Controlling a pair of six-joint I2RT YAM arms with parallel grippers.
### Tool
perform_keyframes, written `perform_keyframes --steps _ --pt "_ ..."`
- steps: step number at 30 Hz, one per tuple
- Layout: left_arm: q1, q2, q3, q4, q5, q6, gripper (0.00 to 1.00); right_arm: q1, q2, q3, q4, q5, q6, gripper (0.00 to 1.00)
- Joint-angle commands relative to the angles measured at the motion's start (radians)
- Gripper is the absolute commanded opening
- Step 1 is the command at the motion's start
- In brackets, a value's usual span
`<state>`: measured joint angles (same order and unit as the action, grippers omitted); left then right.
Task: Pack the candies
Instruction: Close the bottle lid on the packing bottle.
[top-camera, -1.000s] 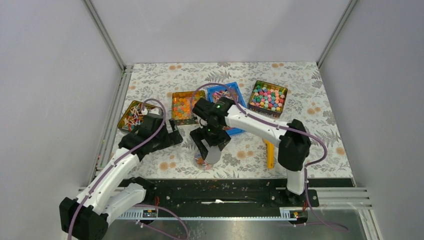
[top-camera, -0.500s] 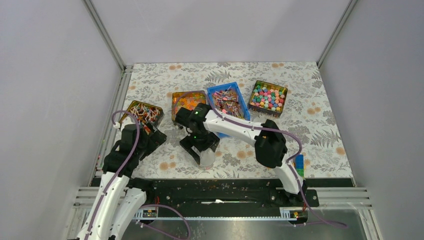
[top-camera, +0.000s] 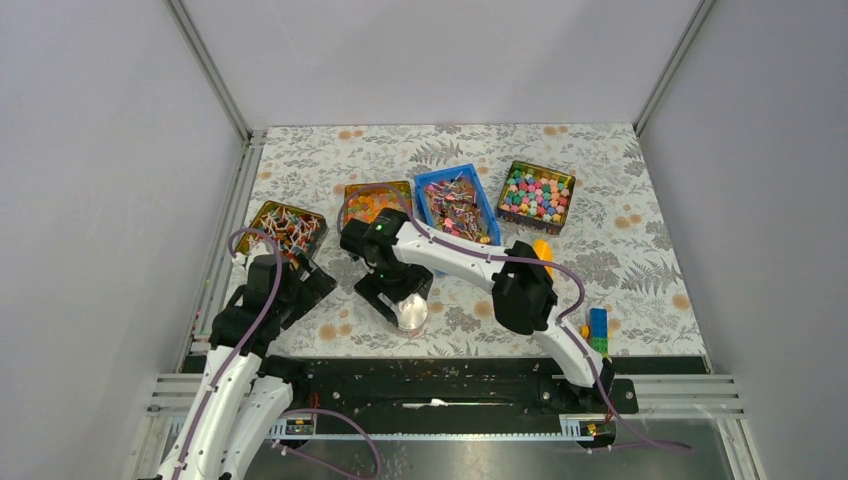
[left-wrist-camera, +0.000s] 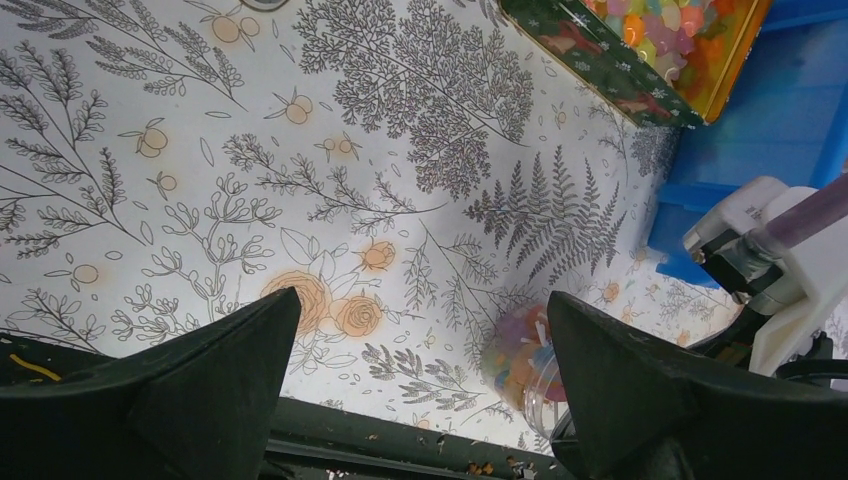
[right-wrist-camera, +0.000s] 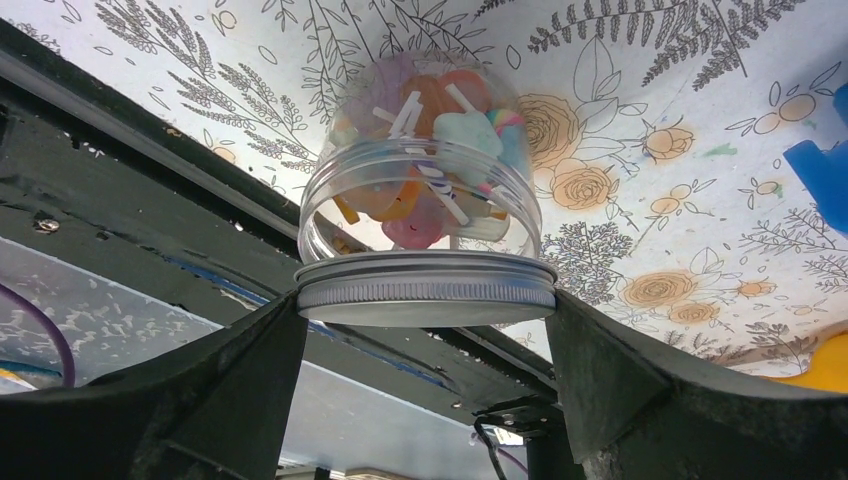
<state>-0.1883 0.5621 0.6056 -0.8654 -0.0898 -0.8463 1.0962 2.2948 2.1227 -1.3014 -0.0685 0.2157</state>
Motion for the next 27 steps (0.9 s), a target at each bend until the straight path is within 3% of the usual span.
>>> perform_keyframes --steps 1,27 --pt "0.006 -0.001 -0.002 0.044 0.031 0.001 0.99 0.01 0.017 0.061 -0.035 0.031 -0.013 0.83" --pt "0.006 0.028 -0.018 0.069 0.066 0.009 0.99 0.01 -0.037 -0.06 0.094 0.01 0.0 0.97"
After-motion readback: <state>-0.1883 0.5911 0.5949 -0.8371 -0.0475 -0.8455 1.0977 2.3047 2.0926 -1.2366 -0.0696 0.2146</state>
